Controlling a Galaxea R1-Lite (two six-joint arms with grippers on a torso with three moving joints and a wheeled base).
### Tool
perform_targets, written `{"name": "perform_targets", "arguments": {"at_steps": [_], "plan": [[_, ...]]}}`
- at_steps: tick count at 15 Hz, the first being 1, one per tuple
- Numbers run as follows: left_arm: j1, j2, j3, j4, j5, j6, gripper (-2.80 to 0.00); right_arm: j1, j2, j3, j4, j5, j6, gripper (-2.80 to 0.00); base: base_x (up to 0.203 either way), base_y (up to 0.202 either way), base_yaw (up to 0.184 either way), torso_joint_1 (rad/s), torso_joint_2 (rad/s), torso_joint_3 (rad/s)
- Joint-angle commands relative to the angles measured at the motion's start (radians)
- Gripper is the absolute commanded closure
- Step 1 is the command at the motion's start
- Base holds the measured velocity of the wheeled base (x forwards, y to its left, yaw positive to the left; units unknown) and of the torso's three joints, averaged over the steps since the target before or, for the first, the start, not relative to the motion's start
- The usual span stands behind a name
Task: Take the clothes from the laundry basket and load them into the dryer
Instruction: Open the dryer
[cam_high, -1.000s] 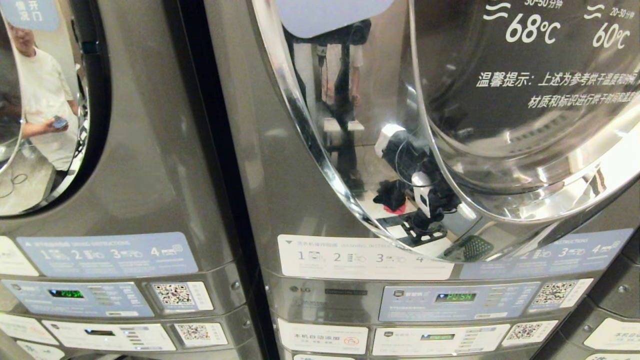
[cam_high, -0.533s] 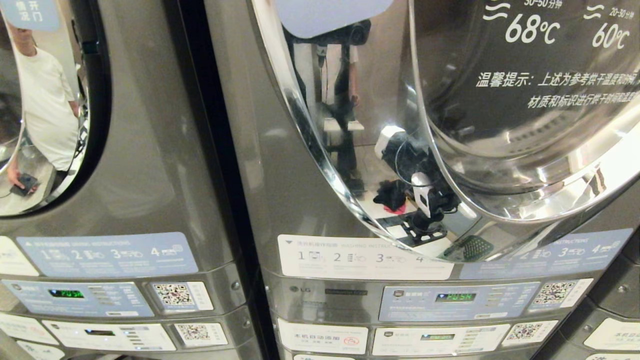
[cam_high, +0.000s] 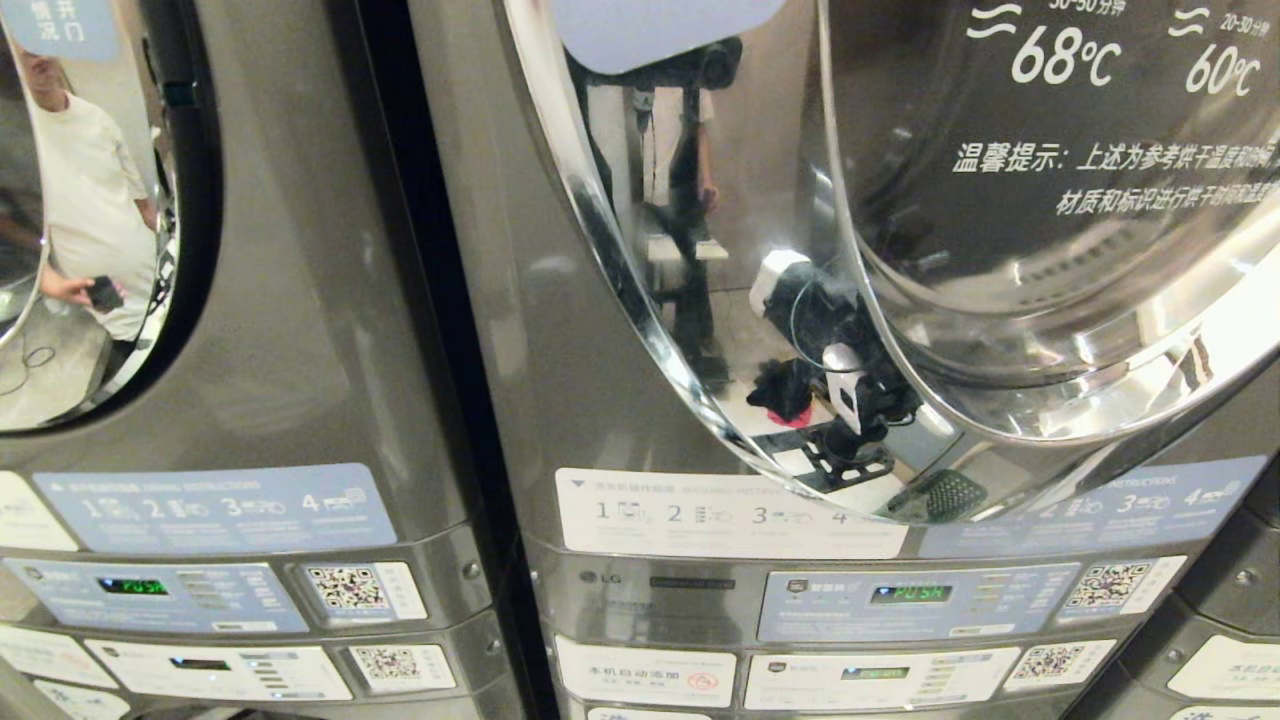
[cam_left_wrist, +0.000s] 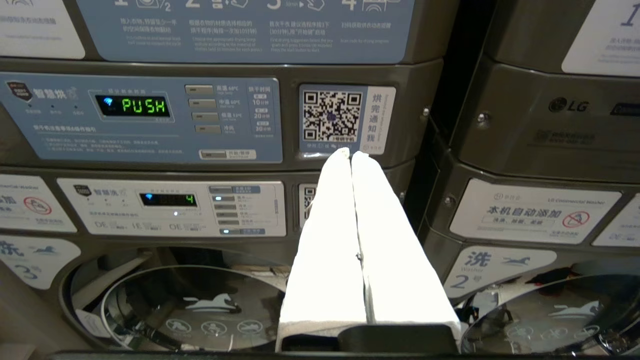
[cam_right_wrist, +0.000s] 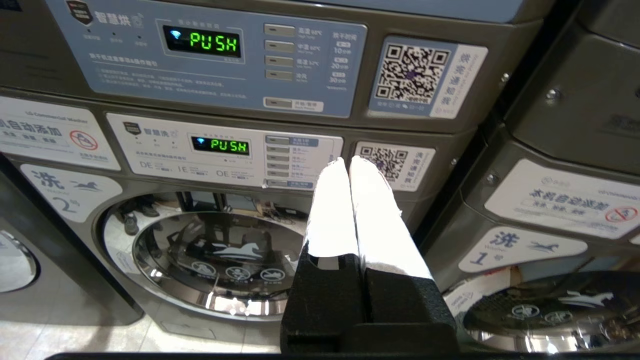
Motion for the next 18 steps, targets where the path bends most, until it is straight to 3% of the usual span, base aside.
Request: {"name": "perform_targets", "arguments": {"at_steps": [1, 7, 13, 18], "plan": [[0.0, 0.0, 0.0, 0.0, 0.0, -0.001, 0.0, 0.0, 0.0, 0.0, 0.003, -0.011, -0.001, 0.0, -0.093, 0.0, 0.008, 0.012, 0.01, 0.007], [0.0, 0.0, 0.0, 0.0, 0.002, 0.001, 0.0, 0.0, 0.001, 0.002, 0.003, -0.018, -0.001, 0.0, -0.169, 0.0, 0.001, -0.005, 0.01, 0.003], [0.0, 0.0, 0.0, 0.004, 0.002, 0.038, 0.0, 0.0, 0.0, 0.002, 0.003, -0.02, 0.001, 0.0, 0.001, -0.013, 0.001, 0.004, -0.01, 0.0], [0.0, 0.0, 0.0, 0.006, -0.002, 0.059, 0.0, 0.0, 0.0, 0.002, 0.003, -0.02, 0.003, 0.0, 0.001, -0.177, 0.001, 0.004, 0.0, 0.001]]}}
